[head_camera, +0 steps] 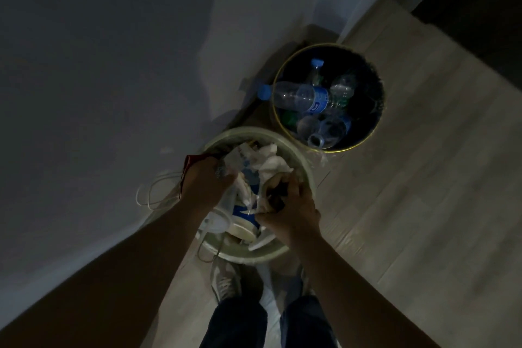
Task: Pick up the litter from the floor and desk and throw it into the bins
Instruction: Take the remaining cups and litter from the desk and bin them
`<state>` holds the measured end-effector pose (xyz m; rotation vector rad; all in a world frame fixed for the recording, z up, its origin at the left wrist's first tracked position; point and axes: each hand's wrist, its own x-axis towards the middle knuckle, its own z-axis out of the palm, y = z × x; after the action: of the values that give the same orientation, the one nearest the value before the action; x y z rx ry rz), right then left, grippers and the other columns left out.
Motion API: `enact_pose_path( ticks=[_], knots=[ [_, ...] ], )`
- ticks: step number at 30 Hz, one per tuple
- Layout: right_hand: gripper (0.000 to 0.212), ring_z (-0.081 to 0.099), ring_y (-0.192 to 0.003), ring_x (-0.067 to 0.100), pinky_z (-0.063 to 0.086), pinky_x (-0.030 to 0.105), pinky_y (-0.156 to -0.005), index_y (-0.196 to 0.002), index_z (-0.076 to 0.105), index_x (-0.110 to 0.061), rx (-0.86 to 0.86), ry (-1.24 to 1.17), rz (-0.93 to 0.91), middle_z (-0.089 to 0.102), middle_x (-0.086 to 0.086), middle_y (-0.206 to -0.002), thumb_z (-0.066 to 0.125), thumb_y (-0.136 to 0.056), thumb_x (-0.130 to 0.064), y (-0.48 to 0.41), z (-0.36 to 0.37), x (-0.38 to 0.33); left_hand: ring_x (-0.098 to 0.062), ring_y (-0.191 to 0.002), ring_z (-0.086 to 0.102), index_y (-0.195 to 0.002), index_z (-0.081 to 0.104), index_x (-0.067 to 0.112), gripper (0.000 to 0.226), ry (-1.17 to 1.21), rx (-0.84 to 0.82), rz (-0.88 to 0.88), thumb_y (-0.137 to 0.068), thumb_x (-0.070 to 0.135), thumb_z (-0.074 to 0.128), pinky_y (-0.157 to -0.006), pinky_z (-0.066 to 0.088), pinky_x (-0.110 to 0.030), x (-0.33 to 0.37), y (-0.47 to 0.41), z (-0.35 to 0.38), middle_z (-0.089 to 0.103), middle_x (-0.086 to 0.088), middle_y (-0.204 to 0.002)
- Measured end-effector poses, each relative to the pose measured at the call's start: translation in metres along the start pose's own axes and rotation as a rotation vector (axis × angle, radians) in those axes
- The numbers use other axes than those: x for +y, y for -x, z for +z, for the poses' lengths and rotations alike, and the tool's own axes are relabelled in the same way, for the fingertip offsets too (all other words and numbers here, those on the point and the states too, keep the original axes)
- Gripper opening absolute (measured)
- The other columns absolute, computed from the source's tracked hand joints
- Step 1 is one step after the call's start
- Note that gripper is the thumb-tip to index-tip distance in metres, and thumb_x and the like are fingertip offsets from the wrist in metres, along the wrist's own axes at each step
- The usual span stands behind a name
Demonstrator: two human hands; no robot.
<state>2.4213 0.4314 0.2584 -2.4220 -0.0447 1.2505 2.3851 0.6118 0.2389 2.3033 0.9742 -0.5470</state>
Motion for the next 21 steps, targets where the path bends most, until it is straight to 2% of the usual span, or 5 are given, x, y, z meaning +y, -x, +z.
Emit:
enact_pose_path(
  ticks=[6,11,15,18,21],
  knots=[
    [0.127,-0.005,-0.147,0.025,0.019,0.048,-0.117,-0.153,0.006,-0.026,-0.006,0.048,0.011,-0.005,0.001,-0.160,0.075,-0.055,-0.069,-0.005,0.005,-0.012,-0.018,-0.074,0.054,-0.085,0.062,0.012,0.027,0.019,0.068,0.130,-0.082,0.038,0.069,-0.063,0.035,-0.025,0.008,0.003,-0.012,0.055,0.002,-0.077],
    [0.099,0.022,-0.140,0.029,0.028,0.048,-0.113,-0.145,0.026,-0.023,0.013,0.095,-0.061,0.024,0.003,-0.152,0.073,-0.066,-0.059,0.020,-0.019,-0.017,-0.033,-0.091,0.062,-0.099,0.065,0.001,0.028,0.008,0.034,0.136,-0.085,0.025,0.065,-0.074,0.042,-0.031,0.014,0.013,-0.045,0.067,-0.018,-0.096],
    [0.066,0.053,-0.106,0.021,0.048,0.035,-0.091,-0.122,0.051,-0.016,0.028,0.079,-0.043,0.054,0.005,-0.119,0.075,-0.070,-0.047,0.054,-0.051,-0.027,-0.036,-0.101,0.058,-0.105,0.062,-0.005,0.035,-0.033,-0.044,0.161,-0.087,0.025,0.061,-0.082,0.041,-0.035,0.025,0.040,-0.082,0.063,-0.024,-0.104],
    [0.064,0.058,-0.093,0.019,0.052,0.032,-0.081,-0.112,0.054,-0.017,0.051,0.138,-0.038,0.056,0.005,-0.107,0.073,-0.066,-0.057,0.088,-0.082,-0.044,-0.029,-0.110,0.056,-0.117,0.058,0.001,0.042,-0.195,-0.156,0.187,-0.089,0.032,0.054,-0.088,0.040,-0.031,0.038,0.073,-0.117,0.060,-0.017,-0.117],
    [0.060,0.054,-0.108,0.022,0.045,0.029,-0.086,-0.126,0.047,-0.019,0.027,0.213,-0.102,0.051,0.007,-0.119,0.069,-0.076,-0.044,0.128,-0.120,-0.067,-0.020,-0.124,0.047,-0.131,0.046,0.009,0.043,-0.316,-0.253,0.220,-0.092,0.027,0.054,-0.097,0.035,-0.024,0.050,0.107,-0.156,0.049,-0.007,-0.134]
  ],
)
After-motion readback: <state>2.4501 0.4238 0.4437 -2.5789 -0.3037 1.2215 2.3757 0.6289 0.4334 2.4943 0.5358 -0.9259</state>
